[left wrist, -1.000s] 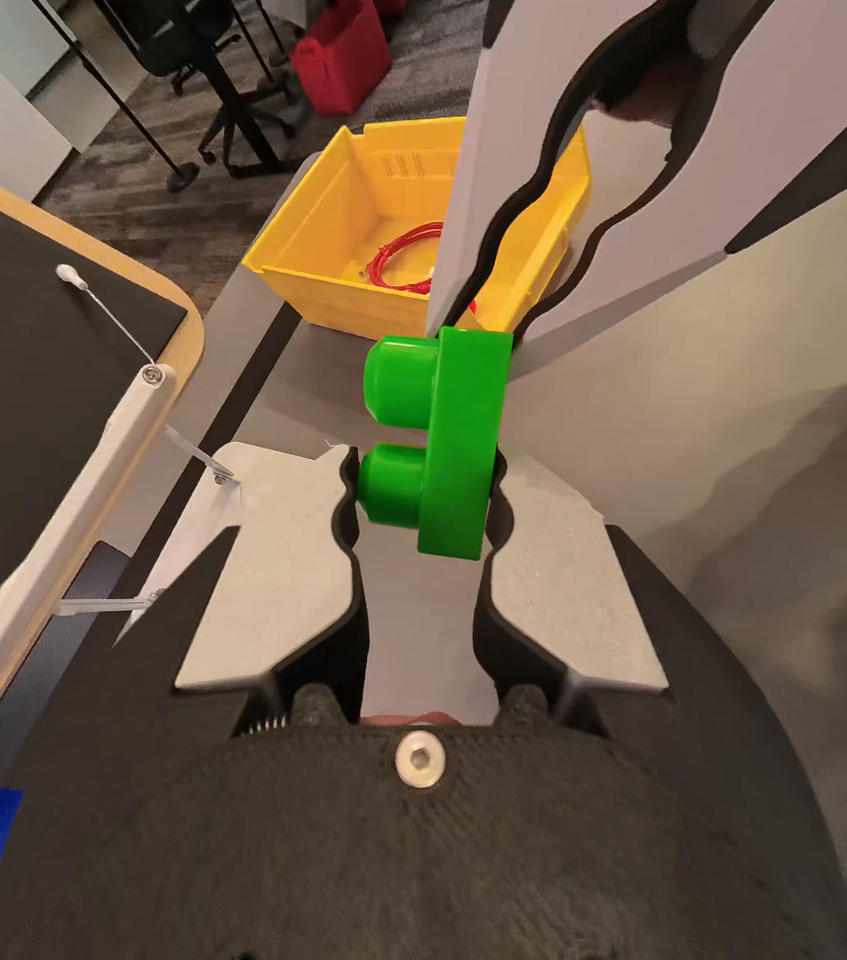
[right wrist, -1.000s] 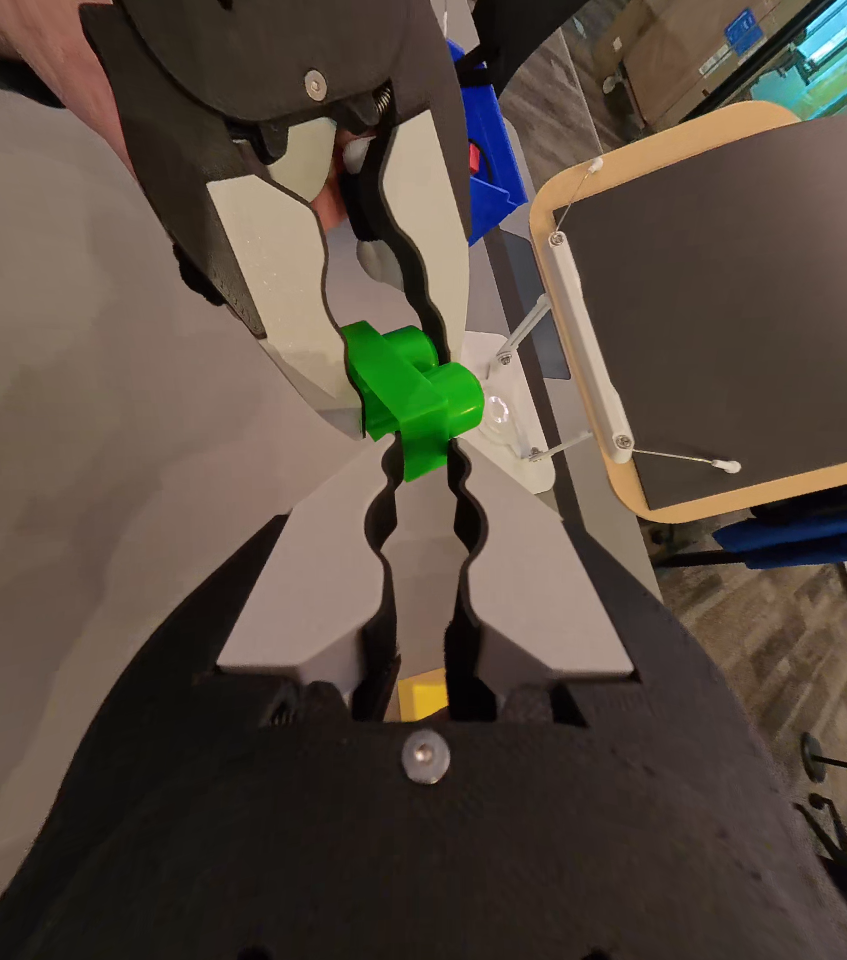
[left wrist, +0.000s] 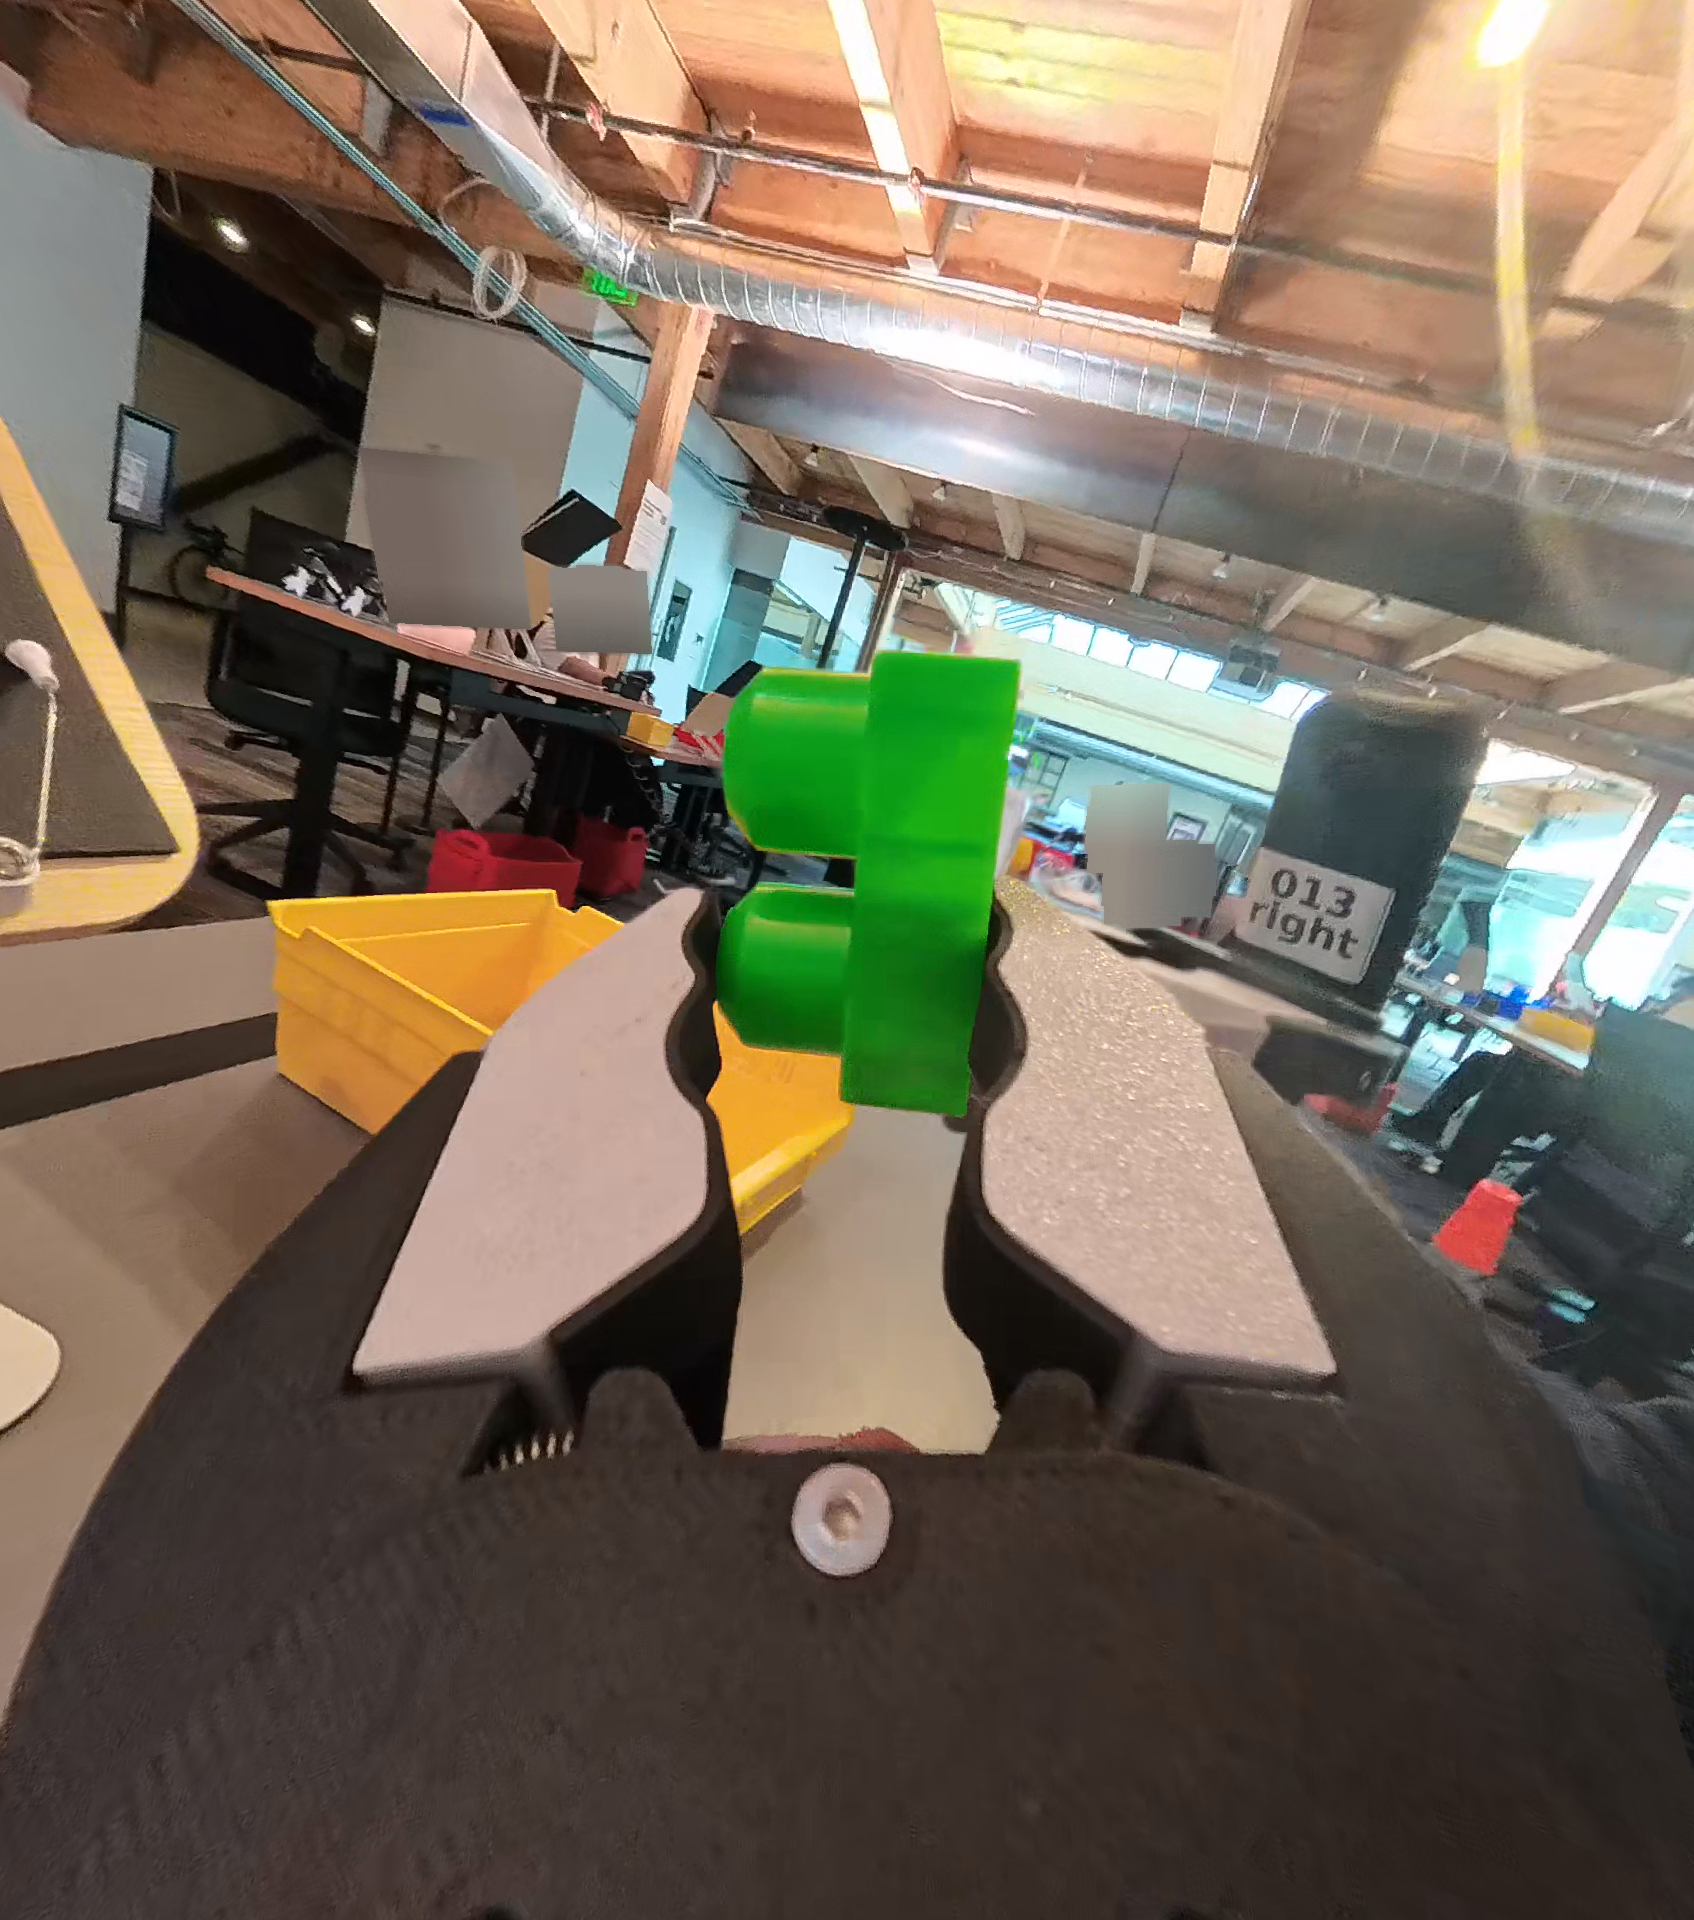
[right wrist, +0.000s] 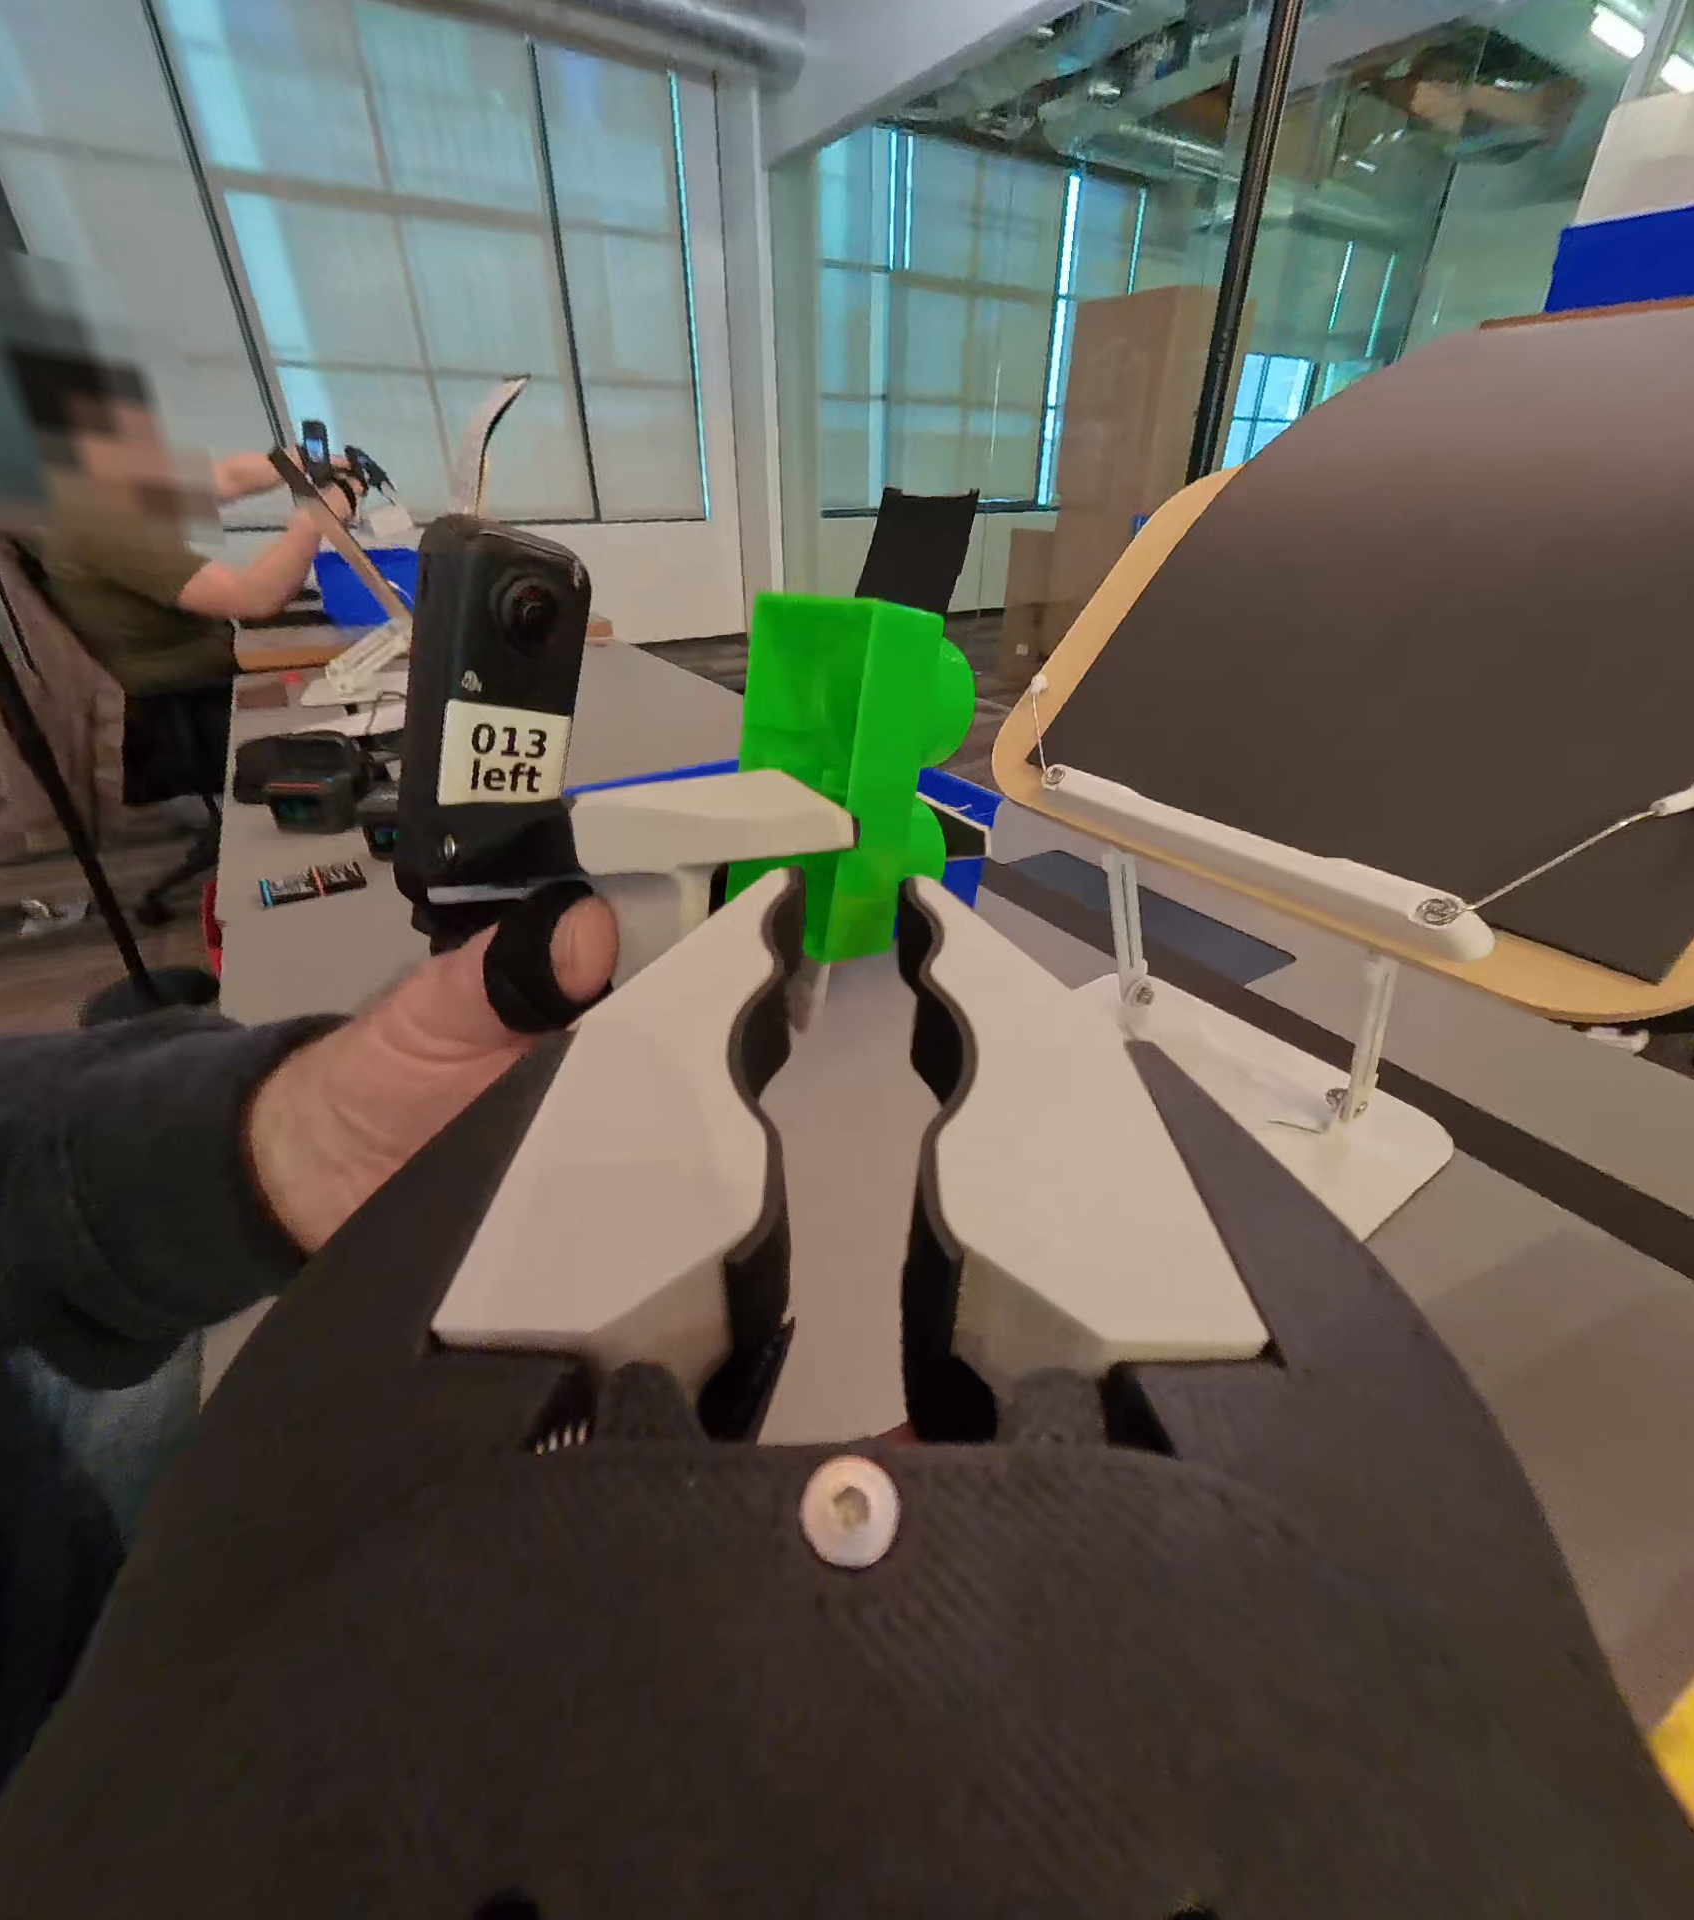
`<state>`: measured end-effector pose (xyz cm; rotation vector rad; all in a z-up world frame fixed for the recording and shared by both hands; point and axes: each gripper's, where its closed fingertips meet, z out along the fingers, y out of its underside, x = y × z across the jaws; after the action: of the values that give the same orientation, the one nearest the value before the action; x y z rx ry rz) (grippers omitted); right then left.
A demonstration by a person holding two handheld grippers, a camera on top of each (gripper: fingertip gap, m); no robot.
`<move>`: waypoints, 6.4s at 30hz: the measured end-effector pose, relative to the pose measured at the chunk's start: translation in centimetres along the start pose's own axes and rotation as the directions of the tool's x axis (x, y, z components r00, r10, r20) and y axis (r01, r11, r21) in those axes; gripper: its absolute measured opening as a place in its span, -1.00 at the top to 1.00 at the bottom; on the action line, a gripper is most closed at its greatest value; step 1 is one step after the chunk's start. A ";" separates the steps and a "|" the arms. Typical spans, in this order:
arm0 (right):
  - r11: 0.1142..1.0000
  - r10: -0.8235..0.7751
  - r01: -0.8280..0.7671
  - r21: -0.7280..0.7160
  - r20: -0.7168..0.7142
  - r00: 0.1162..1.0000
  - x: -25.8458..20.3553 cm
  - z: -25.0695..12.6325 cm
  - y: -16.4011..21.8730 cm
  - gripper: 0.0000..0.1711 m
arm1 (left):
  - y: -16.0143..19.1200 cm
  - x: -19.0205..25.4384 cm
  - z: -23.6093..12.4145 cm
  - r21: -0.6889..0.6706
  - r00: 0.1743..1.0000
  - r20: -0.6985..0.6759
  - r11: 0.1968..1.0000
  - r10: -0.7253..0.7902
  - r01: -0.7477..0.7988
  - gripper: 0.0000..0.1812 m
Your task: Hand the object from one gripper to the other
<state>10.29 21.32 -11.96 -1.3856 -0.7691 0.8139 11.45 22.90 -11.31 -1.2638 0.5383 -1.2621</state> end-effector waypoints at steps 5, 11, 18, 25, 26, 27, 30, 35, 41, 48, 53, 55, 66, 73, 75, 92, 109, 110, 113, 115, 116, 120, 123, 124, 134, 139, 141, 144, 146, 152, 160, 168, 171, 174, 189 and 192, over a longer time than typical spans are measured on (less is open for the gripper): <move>1.000 0.001 -0.002 -0.023 -0.066 0.998 0.6 0.4 0.6 0.92 | 0.3 -0.3 0.1 0.007 0.996 0.061 0.998 0.060 -0.061 0.49; 0.994 -0.108 0.104 -0.032 -0.150 0.983 1.2 0.3 0.8 0.99 | 0.7 -0.6 0.1 0.016 0.987 0.122 0.994 0.105 -0.108 0.49; 0.943 -0.323 0.303 -0.139 -0.157 0.933 1.6 0.3 0.8 1.00 | 0.5 -0.8 0.2 -0.008 0.984 0.128 0.992 0.127 -0.127 0.47; 0.738 -0.661 0.607 -0.293 -0.134 0.739 3.3 -1.0 -0.5 1.00 | -1.6 -0.3 -0.7 -0.154 0.949 0.162 0.957 0.270 -0.246 0.27; 0.684 -0.715 0.658 -0.316 -0.111 0.690 3.4 -1.1 -0.6 1.00 | -1.8 -0.3 -0.7 -0.212 0.939 0.158 0.939 0.307 -0.272 0.27; 0.620 -0.770 0.710 -0.334 -0.084 0.632 3.3 -1.2 -0.8 1.00 | -1.9 -0.3 -0.7 -0.266 0.928 0.148 0.917 0.343 -0.296 0.25; 0.438 -0.883 0.817 -0.376 -0.011 0.469 3.0 -1.1 -1.1 1.00 | -1.8 0.0 -0.7 -0.396 0.922 0.096 0.864 0.375 -0.310 0.24; 0.271 -0.951 0.890 -0.366 0.042 0.306 2.1 -1.0 -1.9 1.00 | -0.3 0.0 -0.3 -0.512 0.960 0.044 0.831 0.278 -0.217 0.24; 0.182 -0.973 0.924 -0.336 0.071 0.218 1.2 -1.1 -1.8 1.00 | 0.6 0.8 -0.2 -0.489 0.992 -0.017 0.864 0.125 -0.118 0.49; 0.382 -0.922 0.872 -0.307 -0.060 0.383 1.8 -1.3 -3.1 0.71 | 0.0 0.2 -0.3 -0.409 0.988 0.013 0.902 0.154 -0.136 0.49; 0.712 -0.700 0.661 -0.236 -0.174 0.692 3.0 -2.4 -2.6 0.68 | -1.3 -0.5 -0.6 -0.220 0.997 0.050 0.974 0.064 -0.052 0.49; 0.798 -0.600 0.569 -0.202 -0.174 0.781 2.7 -2.2 -1.4 0.65 | -1.4 -1.0 -0.7 -0.164 0.997 0.066 0.986 0.037 -0.026 0.50; 0.809 -0.584 0.557 -0.188 -0.146 0.799 2.5 -0.2 0.7 0.03 | -1.0 1.3 -0.1 -0.079 0.947 -0.167 0.961 -0.275 0.265 0.50; 0.991 -0.114 0.112 0.079 0.024 0.993 0.2 0.2 -0.2 0.09 | -0.8 1.6 -0.1 0.015 0.919 -0.229 0.943 -0.321 0.333 0.50; 0.989 0.030 -0.043 0.140 0.097 0.995 -0.2 0.1 -0.3 0.21 | -0.8 1.8 0.0 0.034 0.922 -0.238 0.946 -0.306 0.323 0.50; 0.797 0.400 -0.495 0.345 0.313 0.862 0.5 -0.7 -2.5 0.51 | 0.3 2.6 0.5 0.098 0.929 -0.257 0.950 -0.264 0.297 0.49; 0.982 0.162 -0.108 -0.157 0.396 0.904 -0.4 -1.3 -1.3 0.52 | 2.5 2.2 0.0 -0.337 0.979 -0.178 0.928 0.104 -0.159 0.15; 0.978 0.141 -0.060 -0.201 0.415 0.899 -0.8 -1.2 -1.0 0.52 | 3.0 2.4 0.1 -0.379 0.976 -0.195 0.910 0.098 -0.167 0.15; 0.962 0.084 0.043 -0.268 0.445 0.891 -1.7 -0.9 -0.6 0.52 | 4.1 2.8 0.4 -0.433 0.969 -0.224 0.880 0.102 -0.193 0.32; 0.951 0.075 0.075 -0.299 0.459 0.885 -1.9 -0.9 -0.4 0.53 | 5.1 3.6 0.2 -0.465 0.957 -0.280 0.861 0.079 -0.208 0.48; 0.948 0.071 0.086 -0.307 0.466 0.882 -1.9 -0.9 -0.2 0.53 | 5.2 3.6 0.2 -0.460 0.956 -0.279 0.861 0.094 -0.219 0.48; 0.963 0.061 0.062 -0.261 0.437 0.897 -1.6 -0.2 -0.8 0.52 | 4.9 3.3 0.3 -0.427 0.961 -0.257 0.880 0.100 -0.206 0.48; 0.980 0.045 0.028 -0.197 0.359 0.932 -0.5 0.1 -1.6 0.20 | 3.6 3.0 0.6 -0.350 0.971 -0.227 0.924 0.076 -0.154 0.48; 0.986 0.047 0.009 -0.164 0.337 0.940 -0.2 -0.1 -2.0 0.16 | 2.8 3.0 0.6 -0.302 0.972 -0.227 0.945 0.054 -0.123 0.49; 1.000 -0.029 0.028 0.011 0.096 0.995 1.7 -1.8 -0.4 0.27 | -1.2 1.4 0.1 0.020 0.959 -0.215 0.981 -0.183 0.192 0.48; 1.000 -0.001 0.000 0.020 0.067 0.998 0.1 -0.2 0.3 0.33 | -1.3 1.8 0.5 0.076 0.931 -0.263 0.956 -0.254 0.282 0.49; 0.994 0.084 -0.090 0.057 0.104 0.991 -0.2 0.2 0.1 0.39 | -1.2 2.3 0.7 0.085 0.921 -0.283 0.950 -0.267 0.301 0.49; 0.968 0.205 -0.225 0.107 0.177 0.963 -0.7 0.3 -0.4 0.47 | -0.9 2.7 0.9 0.086 0.918 -0.294 0.949 -0.267 0.304 0.48; 0.951 0.250 -0.281 0.126 0.215 0.944 -1.1 0.2 -0.7 0.53 | -0.8 2.8 1.0 0.089 0.917 -0.298 0.948 -0.266 0.305 0.48; 0.909 0.336 -0.383 0.167 0.252 0.907 -1.0 0.3 -0.8 0.58 | -1.0 2.8 0.8 0.119 0.916 -0.307 0.945 -0.258 0.306 0.48; 0.925 0.303 -0.350 0.149 0.267 0.915 -1.1 0.1 -0.7 0.59 | -0.8 2.9 0.8 0.099 0.927 -0.296 0.957 -0.232 0.271 0.48; 0.970 0.214 -0.236 0.048 0.282 0.935 -1.2 -0.8 -0.7 0.86 | 0.2 3.7 1.1 0.013 0.948 -0.278 0.987 -0.152 0.162 0.41; 0.979 0.177 -0.196 0.048 0.266 0.948 -1.2 -0.9 -1.0 0.86 | 0.3 3.9 1.0 -0.012 0.947 -0.290 0.990 -0.135 0.137 0.42; 0.977 0.174 -0.198 0.076 0.247 0.953 -1.3 -0.9 -1.4 0.87 | -0.1 4.1 1.1 -0.004 0.952 -0.290 0.995 -0.100 0.104 0.42; 0.991 0.087 -0.101 0.083 0.158 0.984 0.6 -1.6 -2.6 1.00 | 2.1 4.3 1.3 -0.081 0.973 -0.232 0.997 -0.020 0.001 0.42; 0.998 -0.037 0.030 0.055 0.131 0.991 1.5 -2.1 -2.8 1.00 | 2.9 4.2 0.7 -0.133 0.969 -0.238 0.991 -0.061 0.030 0.33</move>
<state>12.97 21.50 -9.26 -1.2780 -0.8652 0.9005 14.43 18.82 -12.35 -1.2407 0.7797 -1.4500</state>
